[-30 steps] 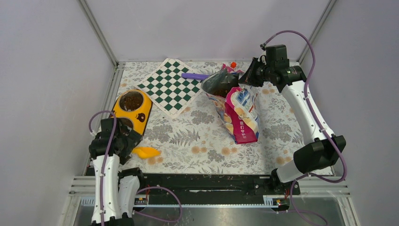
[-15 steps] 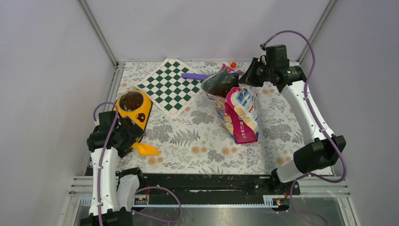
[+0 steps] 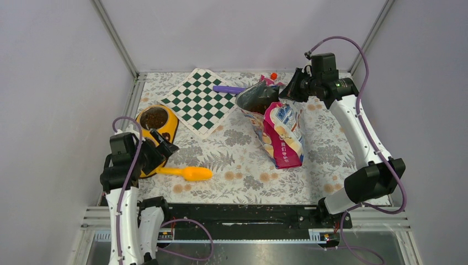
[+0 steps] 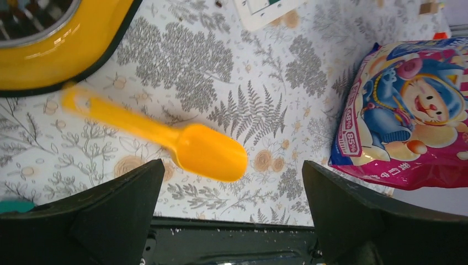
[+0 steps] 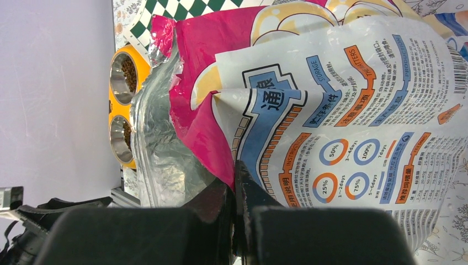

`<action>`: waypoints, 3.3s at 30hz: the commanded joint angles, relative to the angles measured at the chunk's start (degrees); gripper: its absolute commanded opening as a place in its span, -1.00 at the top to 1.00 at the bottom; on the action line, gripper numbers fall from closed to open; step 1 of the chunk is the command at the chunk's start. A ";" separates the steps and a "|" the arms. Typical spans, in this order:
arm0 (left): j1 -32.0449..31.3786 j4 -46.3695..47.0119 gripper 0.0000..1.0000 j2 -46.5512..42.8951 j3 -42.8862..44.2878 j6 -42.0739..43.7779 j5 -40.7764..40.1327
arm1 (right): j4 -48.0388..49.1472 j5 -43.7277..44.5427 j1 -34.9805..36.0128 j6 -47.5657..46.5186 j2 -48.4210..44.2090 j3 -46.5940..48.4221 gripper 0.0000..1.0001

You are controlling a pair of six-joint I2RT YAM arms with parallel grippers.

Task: Serve the pet food

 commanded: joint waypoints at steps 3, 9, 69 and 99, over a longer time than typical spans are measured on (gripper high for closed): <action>-0.24 3.91 -0.97 -2.46 -0.02 1.53 -1.31 | -1.66 -0.87 -0.16 -0.84 -0.89 -0.69 1.00; -0.24 4.77 -0.87 -1.55 0.22 -0.79 -1.77 | -1.57 -1.05 -0.25 -0.87 -0.93 -0.86 1.00; -44.07 35.95 1.00 60.67 56.73 -0.16 -8.14 | -7.85 -0.85 10.16 -28.56 -15.35 -0.38 -0.74; -43.70 22.97 1.00 59.68 66.61 -13.85 -22.43 | -1.32 34.59 28.55 -37.78 -21.36 -13.62 1.00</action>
